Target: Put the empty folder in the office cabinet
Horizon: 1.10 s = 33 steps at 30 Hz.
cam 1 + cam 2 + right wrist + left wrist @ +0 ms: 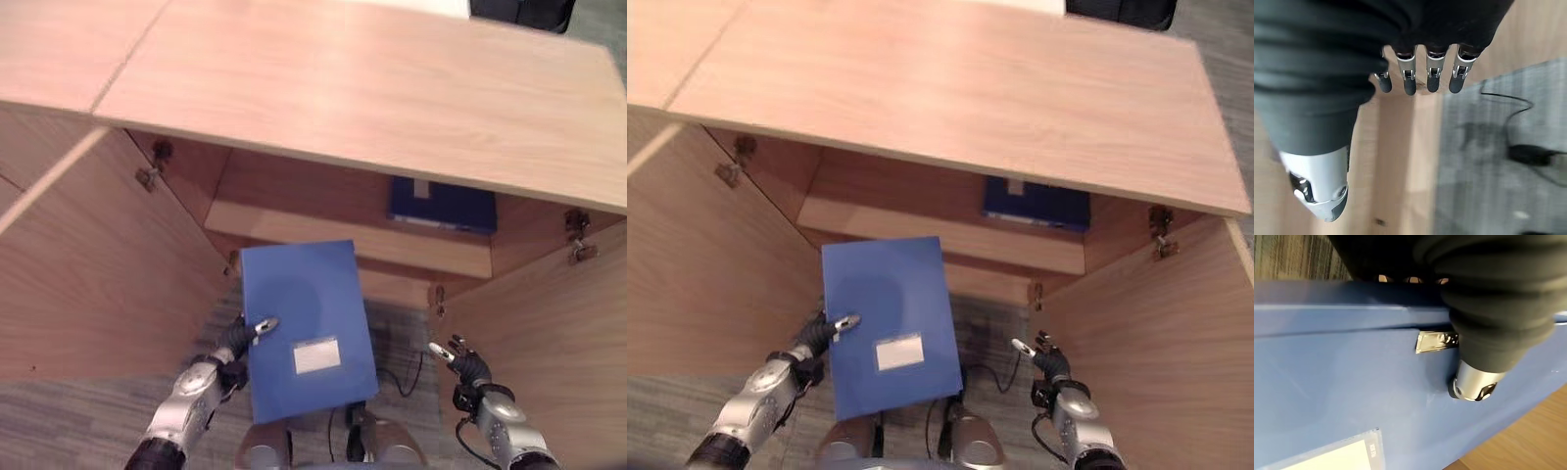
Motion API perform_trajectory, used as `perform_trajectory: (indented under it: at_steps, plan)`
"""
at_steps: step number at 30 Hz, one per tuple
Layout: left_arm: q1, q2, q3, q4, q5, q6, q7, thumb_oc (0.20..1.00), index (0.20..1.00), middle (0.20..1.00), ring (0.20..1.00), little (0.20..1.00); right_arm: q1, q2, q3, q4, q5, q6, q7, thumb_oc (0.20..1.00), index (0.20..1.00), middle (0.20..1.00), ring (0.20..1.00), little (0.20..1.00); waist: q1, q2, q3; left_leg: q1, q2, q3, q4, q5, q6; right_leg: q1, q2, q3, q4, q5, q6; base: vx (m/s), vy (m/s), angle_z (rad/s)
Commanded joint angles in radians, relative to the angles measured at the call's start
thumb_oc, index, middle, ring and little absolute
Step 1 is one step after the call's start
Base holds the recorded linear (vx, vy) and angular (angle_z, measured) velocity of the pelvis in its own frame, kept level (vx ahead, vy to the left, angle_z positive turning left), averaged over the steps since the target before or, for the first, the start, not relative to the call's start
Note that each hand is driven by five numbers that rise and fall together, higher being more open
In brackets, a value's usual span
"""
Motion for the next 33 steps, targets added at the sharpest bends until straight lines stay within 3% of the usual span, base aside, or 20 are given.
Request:
perform_trajectory:
  at_steps: [1, 9, 18, 27, 33]
  plan:
    - [-0.072, -0.025, -0.041, -0.021, -0.053, -0.085, 0.016, 0.200, 0.200, 0.200, 0.200, 0.200, -0.041, -0.011, 0.028, -0.033, -0.024, -0.027, -0.024, 1.000, 1.000, 1.000, 1.000, 1.000, 0.002, 0.007, -0.002, -0.069, 0.041, -0.008, 0.071, -0.061, -0.023, -0.023, -0.049, 0.026, 0.198, -0.186, 0.034, -0.11, -0.014, 0.11]
    - [-0.200, -0.079, -0.091, -0.002, -0.107, -0.115, 0.055, 0.200, 0.200, 0.200, 0.200, 0.200, -0.063, 0.012, 0.106, 0.030, -0.060, -0.024, -0.026, 1.000, 1.000, 1.000, 1.000, 1.000, 0.003, 0.004, 0.018, -0.134, 0.051, -0.023, 0.089, -0.048, -0.038, -0.071, -0.051, 0.002, 0.213, -0.192, 0.027, -0.05, -0.034, 0.08]
    - [-0.390, -0.157, -0.107, 0.026, -0.215, -0.183, 0.119, 0.200, 0.200, 0.200, 0.200, 0.200, -0.059, 0.042, 0.188, 0.149, -0.138, -0.025, -0.034, 1.000, 1.000, 1.000, 1.000, 1.000, -0.010, -0.025, 0.037, -0.125, 0.062, -0.028, 0.065, -0.033, -0.054, -0.056, -0.040, -0.018, 0.190, -0.193, 0.023, -0.02, -0.052, 0.09]
    - [-0.707, -0.242, 0.031, 0.197, -0.460, -0.347, 0.317, 0.200, 0.200, 0.200, 0.200, 0.200, -0.104, 0.066, 0.249, 0.201, -0.133, -0.049, -0.086, 1.000, 1.000, 1.000, 1.000, 1.000, -0.055, -0.081, 0.064, -0.137, 0.081, -0.021, 0.097, -0.045, -0.068, -0.079, -0.027, -0.009, 0.214, -0.196, 0.022, -0.02, -0.028, 0.01]
    - [-0.884, -0.239, 0.123, 0.293, -0.549, -0.422, 0.397, 0.200, 0.200, 0.200, 0.200, 0.200, -0.144, 0.081, 0.287, 0.207, -0.086, -0.069, -0.104, 1.000, 1.000, 1.000, 1.000, 1.000, -0.082, -0.106, 0.069, -0.170, 0.098, -0.020, 0.138, -0.059, -0.075, -0.110, -0.022, 0.003, 0.236, -0.199, 0.027, 0.00, -0.004, -0.02]
